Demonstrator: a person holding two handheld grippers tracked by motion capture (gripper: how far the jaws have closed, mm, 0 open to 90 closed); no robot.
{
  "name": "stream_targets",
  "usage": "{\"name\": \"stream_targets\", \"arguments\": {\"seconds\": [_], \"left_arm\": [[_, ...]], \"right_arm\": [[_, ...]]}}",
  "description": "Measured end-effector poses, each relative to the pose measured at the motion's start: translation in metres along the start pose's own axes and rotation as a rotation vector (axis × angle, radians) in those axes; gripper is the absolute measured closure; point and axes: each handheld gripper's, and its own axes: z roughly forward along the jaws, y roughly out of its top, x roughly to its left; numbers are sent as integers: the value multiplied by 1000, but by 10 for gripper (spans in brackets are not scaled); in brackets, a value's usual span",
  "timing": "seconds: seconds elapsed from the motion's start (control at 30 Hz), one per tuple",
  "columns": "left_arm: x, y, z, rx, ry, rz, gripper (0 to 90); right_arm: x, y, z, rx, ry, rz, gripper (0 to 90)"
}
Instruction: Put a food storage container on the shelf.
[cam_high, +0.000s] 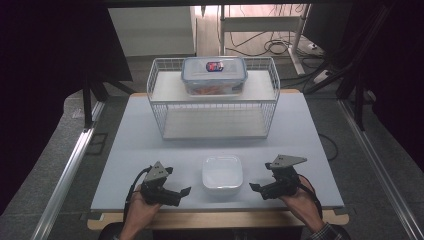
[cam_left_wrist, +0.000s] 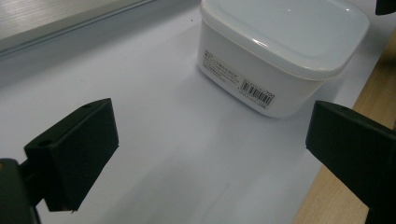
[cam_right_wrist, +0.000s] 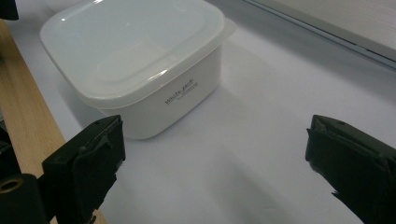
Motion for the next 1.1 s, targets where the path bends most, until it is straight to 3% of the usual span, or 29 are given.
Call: {"name": "stream_targets", "arguments": {"seconds": [0.27,0.4,0.5,0.57,0.73,0.97,1.1], "left_arm": [[-4,6,3,30,-4,12,40],[-7,12,4,34,-4,26,33],[-7,17,5,30,-38,25,32],[-8,21,6,35,-29,30,37],[-10,31,11,37,-28,43,94],[-7,42,20,30,-50,23,144],[-3,54,30,50,-68,35,149]], "right_arm": [[5,8,-1,-20,-14,-24,48],[8,12,1,-11,-12,-15,17],[8,16,2,-14,0,10,14],[8,19,2,-11,21,22,15],[16,28,0,-6,0,-35,60],[17,38,8,23,11,-19,91],[14,43,15,31,18,-29,107]]}}
